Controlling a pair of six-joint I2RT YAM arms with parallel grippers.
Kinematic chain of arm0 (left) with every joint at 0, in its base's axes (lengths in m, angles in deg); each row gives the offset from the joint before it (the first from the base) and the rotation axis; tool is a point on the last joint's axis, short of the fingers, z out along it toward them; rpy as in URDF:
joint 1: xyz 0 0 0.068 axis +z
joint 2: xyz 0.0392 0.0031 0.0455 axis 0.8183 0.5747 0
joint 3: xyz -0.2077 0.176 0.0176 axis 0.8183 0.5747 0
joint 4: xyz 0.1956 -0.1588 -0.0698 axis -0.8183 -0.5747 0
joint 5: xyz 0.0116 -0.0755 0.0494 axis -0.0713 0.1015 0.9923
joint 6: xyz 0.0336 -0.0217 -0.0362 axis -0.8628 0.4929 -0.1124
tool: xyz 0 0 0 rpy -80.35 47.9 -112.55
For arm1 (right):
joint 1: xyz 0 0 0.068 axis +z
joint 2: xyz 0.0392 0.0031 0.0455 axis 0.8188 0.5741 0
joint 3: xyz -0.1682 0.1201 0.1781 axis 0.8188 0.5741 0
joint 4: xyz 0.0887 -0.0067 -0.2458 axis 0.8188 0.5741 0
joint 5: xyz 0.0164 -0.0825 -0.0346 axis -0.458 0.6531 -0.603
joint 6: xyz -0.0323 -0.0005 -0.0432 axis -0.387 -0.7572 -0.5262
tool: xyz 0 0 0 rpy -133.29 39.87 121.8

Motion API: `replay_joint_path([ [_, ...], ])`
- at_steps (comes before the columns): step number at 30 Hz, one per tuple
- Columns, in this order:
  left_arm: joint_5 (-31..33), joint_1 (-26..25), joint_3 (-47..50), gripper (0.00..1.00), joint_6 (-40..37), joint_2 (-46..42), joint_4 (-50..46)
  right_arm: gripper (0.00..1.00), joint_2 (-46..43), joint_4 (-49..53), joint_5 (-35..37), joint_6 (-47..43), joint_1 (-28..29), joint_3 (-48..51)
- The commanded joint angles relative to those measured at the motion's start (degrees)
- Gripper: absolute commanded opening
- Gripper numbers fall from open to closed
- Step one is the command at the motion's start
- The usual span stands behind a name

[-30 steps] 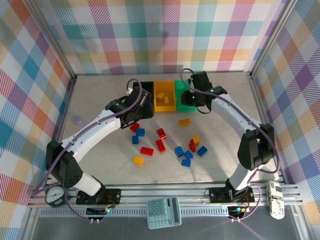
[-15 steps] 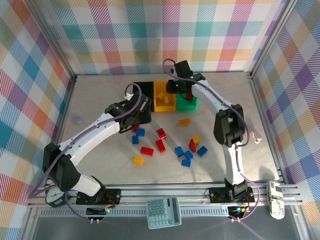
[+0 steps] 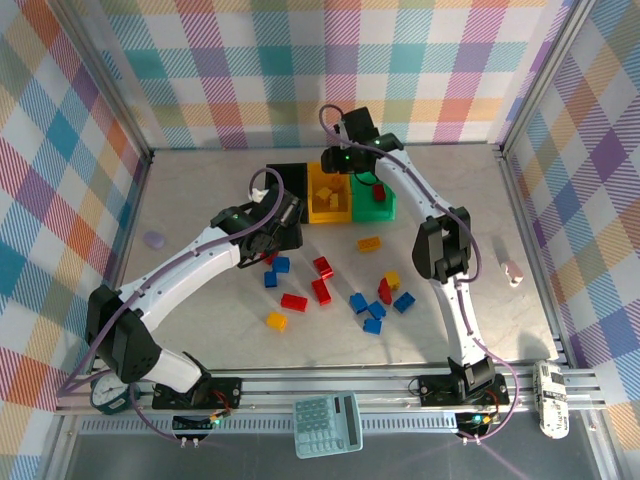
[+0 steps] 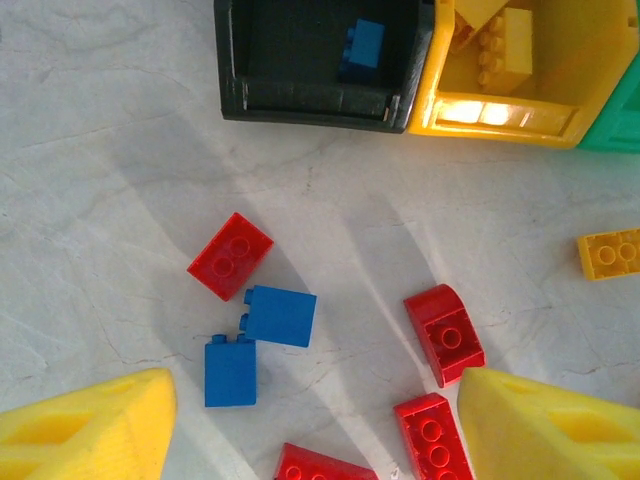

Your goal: Sort the legos into containers by color

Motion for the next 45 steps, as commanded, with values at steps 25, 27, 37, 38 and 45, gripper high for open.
replay_joint_path([
  [25,-3.3,3.6,-0.7,0.70,1.5,21.0,0.1,0.63,-61.7,-7.8,0.0,6.6,0.4,76.6],
  [27,-4.4,3.9,0.5,0.70,0.8,21.2,1.7,0.63,-62.9,-8.7,-0.7,7.7,0.3,77.9],
  [37,-4.1,5.2,-0.8,0.68,-2.3,24.4,0.7,0.63,-62.8,-8.3,-1.2,8.0,0.3,77.2],
  [38,-4.2,5.3,-0.8,0.68,-2.4,24.7,0.6,0.63,-62.8,-8.1,-1.3,7.9,0.3,77.0],
  [45,-6.1,5.7,-0.4,0.66,-3.1,25.5,2.2,0.63,-63.4,-7.7,-0.8,8.2,0.3,77.3],
])
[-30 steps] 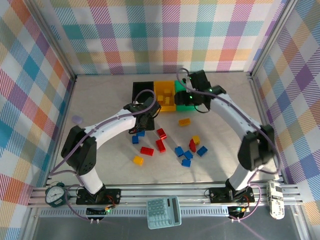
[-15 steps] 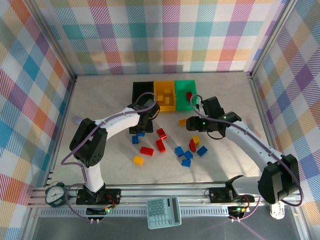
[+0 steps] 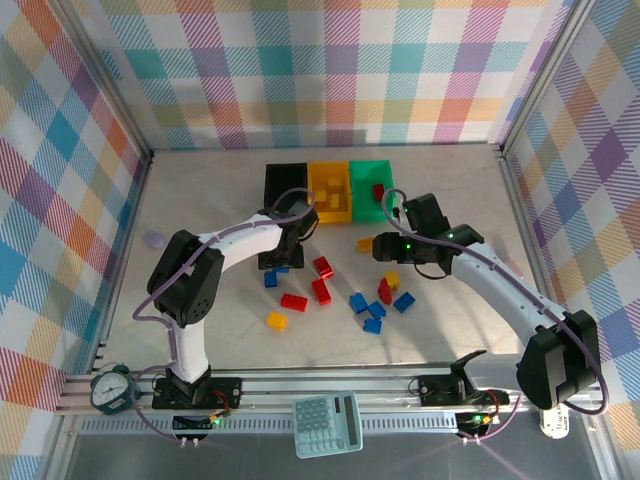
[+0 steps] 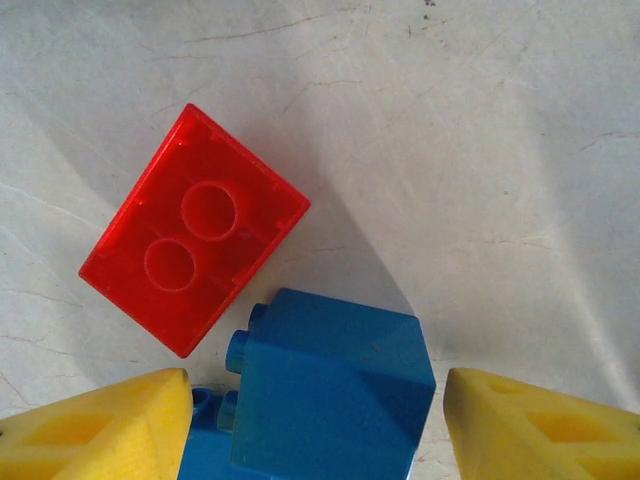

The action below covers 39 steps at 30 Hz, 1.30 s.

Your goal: Sort the legos into containers by color

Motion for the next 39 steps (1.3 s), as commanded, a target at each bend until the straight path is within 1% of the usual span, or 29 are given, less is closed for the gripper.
replay_joint_path([
  [1,-1.2,0.5,-0.3,0.66,-1.2,0.8,0.3,0.63,-0.9,0.4,0.0,1.0,0.2,-0.6],
  [10,-2.3,0.5,-0.4,0.58,-1.3,1.4,1.1,0.62,-2.4,1.2,0.9,1.0,0.2,-0.1],
  [16,-3.0,0.5,-0.5,0.48,-1.6,0.9,1.2,0.62,-3.4,1.4,1.5,0.8,0.2,0.5],
  [23,-2.8,0.5,-1.6,0.44,-1.9,0.0,0.6,0.62,-4.4,1.7,1.9,0.8,0.1,0.8],
  [30,-2.1,0.8,-6.7,0.43,-3.1,-0.2,-0.8,0.62,-5.8,2.2,2.3,0.8,0.0,1.4],
  [37,-1.5,2.8,-16.9,0.43,-6.1,2.3,-3.7,0.62,-7.7,2.8,2.4,1.1,0.0,2.6],
  [39,-0.9,3.7,-19.7,0.43,-7.0,3.6,-3.1,0.62,-8.4,3.4,2.5,1.1,0.0,2.7],
])
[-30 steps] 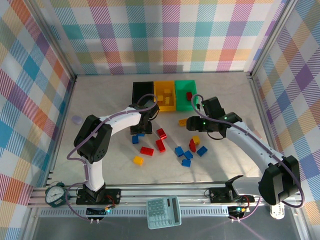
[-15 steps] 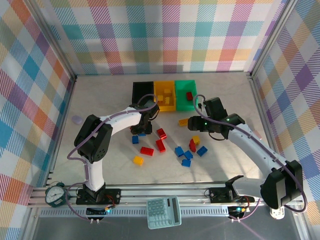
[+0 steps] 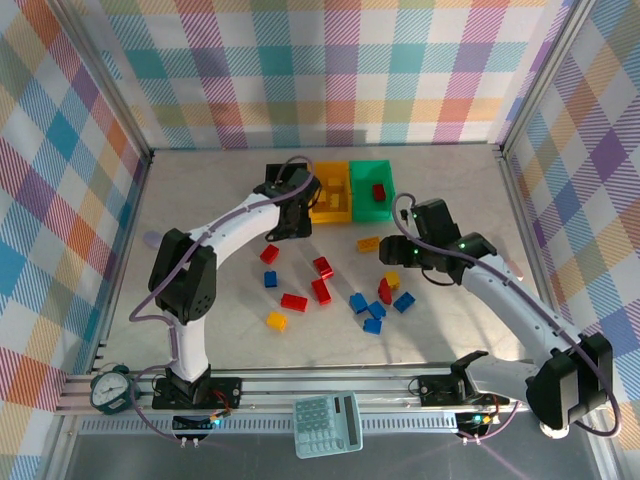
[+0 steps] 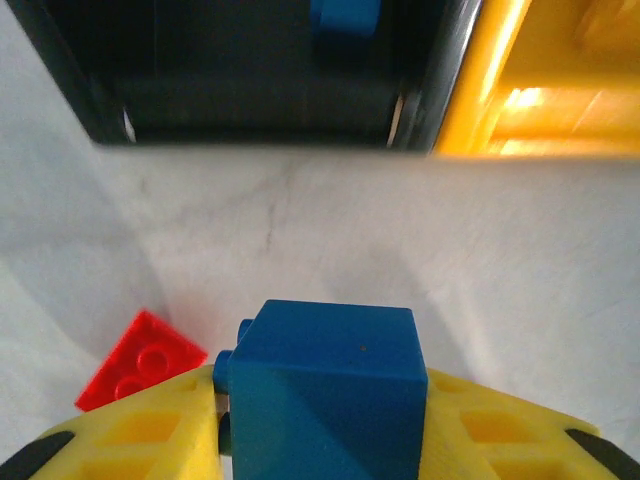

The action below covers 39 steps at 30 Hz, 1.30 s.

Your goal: Sort the legos into containers by color

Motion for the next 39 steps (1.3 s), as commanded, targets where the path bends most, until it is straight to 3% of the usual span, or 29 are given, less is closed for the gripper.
replay_joint_path([
  [1,1.3,2.2,-4.4,0.43,-3.0,2.6,-1.0,0.62,-2.4,1.7,0.5,0.8,0.0,0.9],
  [6,1.8,5.1,-8.3,0.43,-4.4,6.0,5.0,0.62,-4.3,2.9,0.7,0.9,0.0,1.7],
  [14,3.0,7.3,-18.1,0.44,-7.6,12.9,6.0,0.62,-6.6,4.0,1.2,1.2,0.0,3.0],
  [24,2.3,8.8,-22.8,0.68,-7.6,16.5,6.8,0.66,-3.3,3.3,1.4,0.3,0.0,2.6],
  [32,1.1,8.8,-12.1,0.70,-5.8,4.7,8.4,0.72,7.5,-0.4,1.3,-3.7,0.1,-1.4],
  [39,-2.8,8.7,6.5,0.70,-1.7,-10.3,9.6,0.83,20.8,-3.1,1.7,-9.1,0.1,-7.8],
])
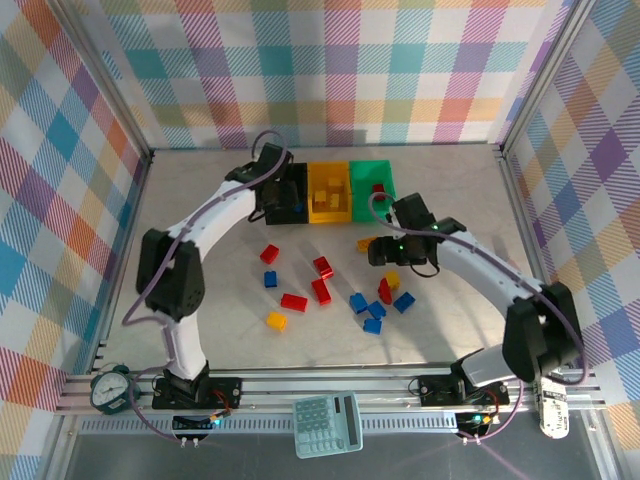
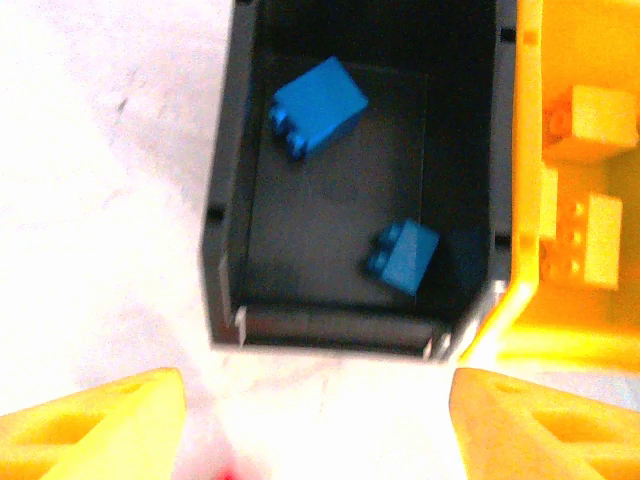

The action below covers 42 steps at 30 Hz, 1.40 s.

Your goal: Sort the legos into containers by color

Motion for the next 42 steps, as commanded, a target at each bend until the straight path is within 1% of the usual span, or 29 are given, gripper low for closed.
replay_joint_path([
  [1,-2.8,0.3,6.5,0.70,2.8,-6.5,0.4,0.85,5.3,-2.0,1.0,-4.5,0.1,-4.3],
  [3,-3.8,-0.2,10.4,0.69,3.6,-10.0,0.7,0.91,9.9,-1.3,1.8,-5.9,0.1,-7.3],
  [4,-3.7,-0.7,12.0,0.69,3.9,-11.5,0.9,1.00,11.8,-1.0,1.9,-6.5,0.1,-8.8],
  [9,-1.3,-3.9,17.5,0.69,5.8,-17.7,0.1,0.99,20.0,-1.1,3.1,-7.7,0.2,-14.3],
  [12,-0.1,-5.0,19.1,0.69,7.0,-19.8,-0.6,1.00,23.4,-1.4,3.3,-7.8,0.2,-16.7],
  [16,0.4,-5.4,19.6,0.69,7.4,-20.8,-1.8,0.98,26.4,-2.5,3.3,-7.6,0.1,-17.8],
  [22,1.4,-5.5,18.8,0.69,7.0,-20.7,-3.4,0.91,29.3,-3.2,2.6,-7.2,0.1,-19.2],
  [29,1.9,-5.6,18.9,0.69,7.0,-21.0,-4.1,0.76,31.1,-2.6,2.3,-6.9,0.2,-20.8],
  [33,2.1,-5.7,19.0,0.69,6.9,-21.4,-4.3,0.66,30.7,-2.5,1.8,-7.1,0.3,-20.9],
  [38,1.8,-5.9,18.9,0.69,6.6,-21.6,-4.8,0.59,29.2,-1.3,0.7,-7.5,0.4,-21.8],
  [42,1.9,-6.5,18.9,0.68,6.6,-22.0,-5.3,0.56,25.6,-0.4,-0.3,-7.6,1.0,-22.4],
])
